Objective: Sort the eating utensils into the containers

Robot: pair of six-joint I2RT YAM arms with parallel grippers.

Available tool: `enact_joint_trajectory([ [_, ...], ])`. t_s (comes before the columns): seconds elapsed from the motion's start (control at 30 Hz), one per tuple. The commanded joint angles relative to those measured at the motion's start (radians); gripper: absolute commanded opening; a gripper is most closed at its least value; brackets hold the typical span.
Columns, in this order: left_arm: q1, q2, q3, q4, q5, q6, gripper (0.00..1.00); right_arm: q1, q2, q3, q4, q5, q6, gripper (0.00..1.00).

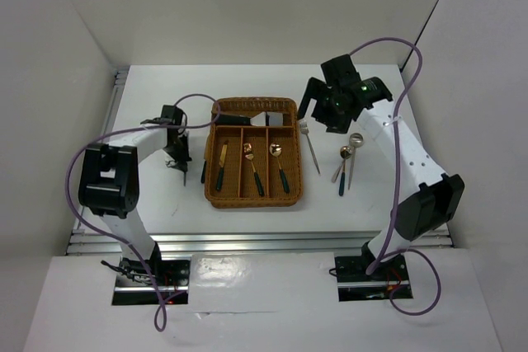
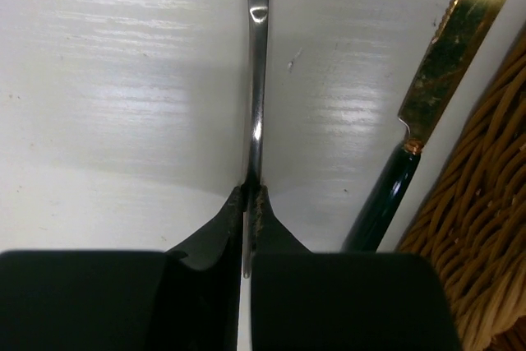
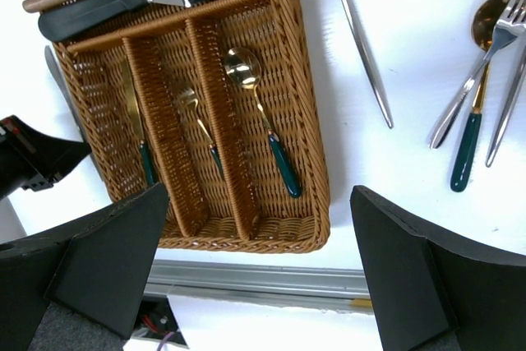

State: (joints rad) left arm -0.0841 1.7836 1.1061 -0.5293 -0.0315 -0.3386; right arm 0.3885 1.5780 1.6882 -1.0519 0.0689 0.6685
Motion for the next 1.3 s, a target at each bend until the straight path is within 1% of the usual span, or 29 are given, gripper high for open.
enact_joint_trajectory([
  [0.0, -0.008, -0.028, 0.056, -0.06, 0.033, 0.018, 0.0, -0.023, -0.041, -0.015, -0.011, 0.02, -0.001, 1.0],
  [0.07, -0.008, -0.055, 0.102, -0.095, 0.045, 0.027, 0.0, -0.045, -0.041, -0.033, -0.011, 0.029, -0.001, 1.0],
  [0.13, -0.008, -0.096, 0.165, -0.138, 0.057, 0.027, 0.0, -0.068, -0.041, -0.096, 0.007, 0.038, -0.012, 1.0],
  [0.2, -0.008, -0.118, 0.199, -0.164, 0.07, 0.036, 0.0, -0.118, -0.041, -0.154, 0.02, 0.039, -0.024, 1.0],
  [0.23, -0.008, -0.118, 0.234, -0.196, 0.08, 0.036, 0.0, -0.138, -0.041, -0.209, 0.044, 0.029, -0.036, 1.0],
  [0.33, -0.017, -0.156, 0.271, -0.241, 0.113, 0.036, 0.0, -0.213, -0.052, -0.278, 0.072, 0.009, -0.047, 1.0],
  [0.37, -0.031, -0.17, 0.284, -0.25, 0.128, 0.036, 0.0, -0.235, -0.079, -0.329, 0.107, 0.0, -0.062, 1.0],
  [0.4, -0.042, -0.194, 0.284, -0.264, 0.154, 0.036, 0.0, -0.284, -0.09, -0.353, 0.125, -0.029, -0.072, 1.0],
  [0.43, -0.072, -0.203, 0.296, -0.264, 0.169, 0.027, 0.0, -0.312, -0.104, -0.398, 0.154, -0.047, -0.082, 1.0],
  [0.47, -0.091, -0.204, 0.311, -0.277, 0.198, 0.027, 0.0, -0.338, -0.104, -0.418, 0.164, -0.061, -0.096, 1.0],
  [0.5, -0.11, -0.216, 0.311, -0.287, 0.212, 0.012, 0.0, -0.393, -0.104, -0.435, 0.164, -0.09, -0.105, 1.0],
  [0.57, -0.176, -0.216, 0.325, -0.287, 0.222, -0.025, 0.0, -0.439, -0.104, -0.485, 0.194, -0.118, -0.115, 1.0],
  [0.63, -0.21, -0.216, 0.316, -0.256, 0.222, -0.052, 0.0, -0.487, -0.104, -0.513, 0.213, -0.129, -0.127, 1.0],
  [0.8, -0.273, -0.216, 0.233, -0.205, 0.234, -0.141, 0.0, -0.487, -0.115, -0.555, 0.225, -0.139, -0.136, 1.0],
  [0.87, -0.273, -0.228, 0.196, -0.169, 0.22, -0.161, 0.0, -0.487, -0.115, -0.565, 0.225, -0.139, -0.136, 1.0],
  [0.9, -0.273, -0.252, 0.151, -0.152, 0.22, -0.181, 0.0, -0.487, -0.124, -0.576, 0.234, -0.139, -0.136, 1.0],
  [1.1, -0.283, -0.242, 0.037, -0.083, 0.208, -0.218, 0.0, -0.487, -0.133, -0.596, 0.256, -0.159, -0.145, 1.0],
  [1.23, -0.315, -0.182, 0.046, -0.072, 0.208, -0.229, 0.0, -0.487, -0.124, -0.605, 0.256, -0.159, -0.155, 1.0],
  [1.27, -0.315, -0.17, 0.046, -0.072, 0.208, -0.229, 0.02, -0.487, -0.124, -0.605, 0.256, -0.159, -0.155, 1.0],
])
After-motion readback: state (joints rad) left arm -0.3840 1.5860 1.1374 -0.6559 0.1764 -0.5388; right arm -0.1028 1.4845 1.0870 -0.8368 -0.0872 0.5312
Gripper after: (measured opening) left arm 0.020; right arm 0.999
